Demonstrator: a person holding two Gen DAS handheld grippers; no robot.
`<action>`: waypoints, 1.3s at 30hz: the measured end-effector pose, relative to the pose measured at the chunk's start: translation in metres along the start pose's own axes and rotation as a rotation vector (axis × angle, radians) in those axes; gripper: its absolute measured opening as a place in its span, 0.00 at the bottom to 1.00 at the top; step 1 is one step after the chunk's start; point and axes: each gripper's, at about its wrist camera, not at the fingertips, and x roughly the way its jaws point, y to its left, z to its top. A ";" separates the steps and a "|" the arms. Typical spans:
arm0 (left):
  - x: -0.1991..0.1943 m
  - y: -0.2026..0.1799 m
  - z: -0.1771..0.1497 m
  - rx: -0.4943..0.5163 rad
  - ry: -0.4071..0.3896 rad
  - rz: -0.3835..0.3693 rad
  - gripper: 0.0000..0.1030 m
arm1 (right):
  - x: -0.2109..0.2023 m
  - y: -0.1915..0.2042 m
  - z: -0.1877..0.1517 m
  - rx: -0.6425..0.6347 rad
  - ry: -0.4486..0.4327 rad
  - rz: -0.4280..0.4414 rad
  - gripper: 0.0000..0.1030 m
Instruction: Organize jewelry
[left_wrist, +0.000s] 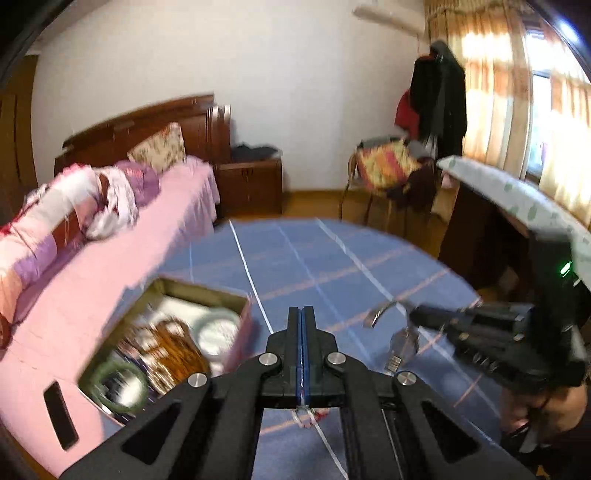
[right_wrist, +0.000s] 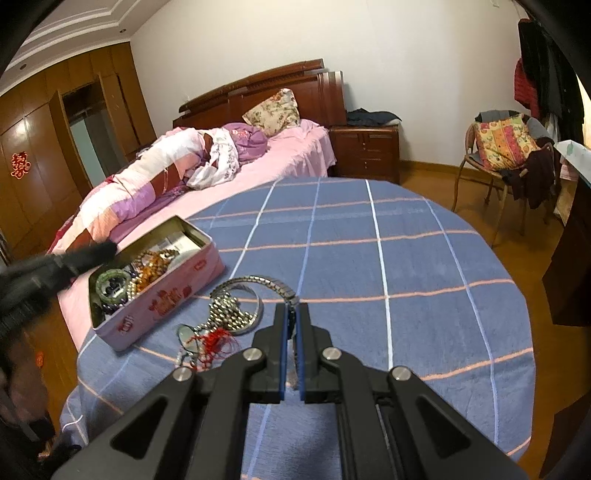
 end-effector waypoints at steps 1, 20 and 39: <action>-0.003 0.001 0.003 0.003 -0.009 -0.001 0.00 | 0.000 0.002 0.001 -0.002 -0.001 0.001 0.06; 0.055 -0.008 -0.078 0.029 0.240 0.014 0.35 | 0.008 0.006 -0.010 -0.011 0.031 0.002 0.06; 0.033 -0.002 -0.071 -0.058 0.225 -0.028 0.04 | 0.009 0.002 -0.013 0.002 0.036 0.004 0.07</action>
